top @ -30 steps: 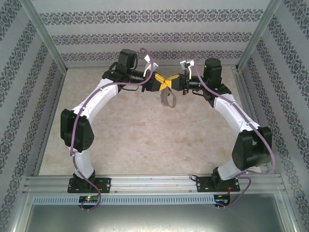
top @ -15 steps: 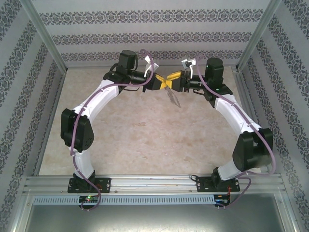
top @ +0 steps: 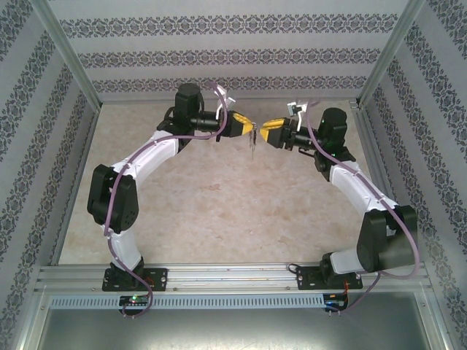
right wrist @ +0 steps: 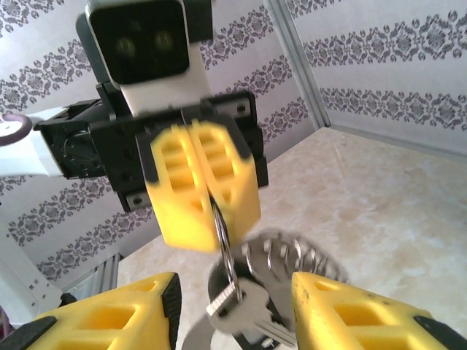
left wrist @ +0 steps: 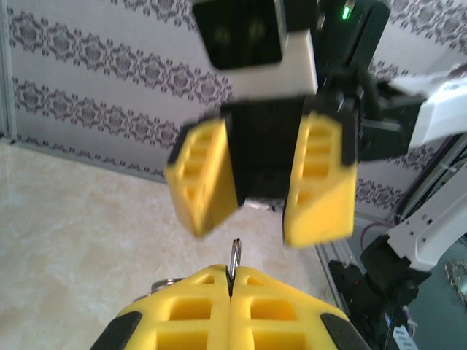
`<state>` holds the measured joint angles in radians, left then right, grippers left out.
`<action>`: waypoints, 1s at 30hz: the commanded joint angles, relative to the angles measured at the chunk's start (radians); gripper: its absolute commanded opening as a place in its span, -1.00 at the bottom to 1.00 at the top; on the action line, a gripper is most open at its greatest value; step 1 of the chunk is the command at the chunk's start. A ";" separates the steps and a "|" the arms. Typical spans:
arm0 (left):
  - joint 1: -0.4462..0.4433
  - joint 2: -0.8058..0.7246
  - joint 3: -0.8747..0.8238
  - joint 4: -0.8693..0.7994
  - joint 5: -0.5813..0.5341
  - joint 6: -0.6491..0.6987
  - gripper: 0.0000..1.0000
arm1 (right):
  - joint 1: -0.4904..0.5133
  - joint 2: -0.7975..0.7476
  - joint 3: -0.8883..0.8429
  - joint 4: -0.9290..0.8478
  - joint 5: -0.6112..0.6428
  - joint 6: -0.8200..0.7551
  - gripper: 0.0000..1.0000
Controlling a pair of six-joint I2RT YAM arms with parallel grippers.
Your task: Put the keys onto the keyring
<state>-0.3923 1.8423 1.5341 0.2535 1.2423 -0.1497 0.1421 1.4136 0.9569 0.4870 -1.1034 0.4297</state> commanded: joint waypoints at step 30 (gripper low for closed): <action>0.019 -0.028 -0.019 0.310 0.108 -0.241 -1.00 | 0.042 0.020 0.062 0.194 0.043 0.091 -0.33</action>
<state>-0.3782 1.8412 1.5158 0.5098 1.3167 -0.3759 0.1833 1.4220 0.9833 0.6411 -1.0599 0.5125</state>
